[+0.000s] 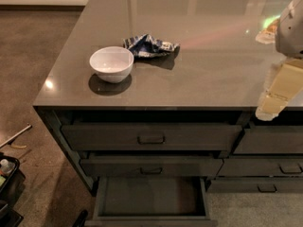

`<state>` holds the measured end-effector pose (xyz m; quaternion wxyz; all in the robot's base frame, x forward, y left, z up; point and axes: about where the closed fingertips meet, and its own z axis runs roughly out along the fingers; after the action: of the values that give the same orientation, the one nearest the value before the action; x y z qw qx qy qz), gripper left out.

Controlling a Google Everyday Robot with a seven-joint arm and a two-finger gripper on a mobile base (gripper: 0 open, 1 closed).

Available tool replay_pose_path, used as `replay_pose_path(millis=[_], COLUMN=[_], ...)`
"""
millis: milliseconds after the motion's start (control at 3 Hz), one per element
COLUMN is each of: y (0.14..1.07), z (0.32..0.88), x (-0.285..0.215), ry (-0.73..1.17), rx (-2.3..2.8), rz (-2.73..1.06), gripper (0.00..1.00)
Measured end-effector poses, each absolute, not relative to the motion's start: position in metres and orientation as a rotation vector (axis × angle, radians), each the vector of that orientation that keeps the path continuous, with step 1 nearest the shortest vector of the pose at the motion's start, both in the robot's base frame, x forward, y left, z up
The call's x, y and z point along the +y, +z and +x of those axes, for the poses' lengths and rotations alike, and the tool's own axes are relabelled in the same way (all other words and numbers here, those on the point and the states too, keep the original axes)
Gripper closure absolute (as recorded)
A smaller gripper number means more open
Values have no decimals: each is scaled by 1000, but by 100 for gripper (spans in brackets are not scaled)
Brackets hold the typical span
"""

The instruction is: Place blue chip bag into bottom drawer

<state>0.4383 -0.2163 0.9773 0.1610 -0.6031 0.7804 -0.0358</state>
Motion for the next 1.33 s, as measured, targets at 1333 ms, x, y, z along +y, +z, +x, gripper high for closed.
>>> replay_pose_path(millis=[1333], y=[961], z=[505], x=[-194], ry=[17], rx=[2153], rz=[-1678], gripper=[0])
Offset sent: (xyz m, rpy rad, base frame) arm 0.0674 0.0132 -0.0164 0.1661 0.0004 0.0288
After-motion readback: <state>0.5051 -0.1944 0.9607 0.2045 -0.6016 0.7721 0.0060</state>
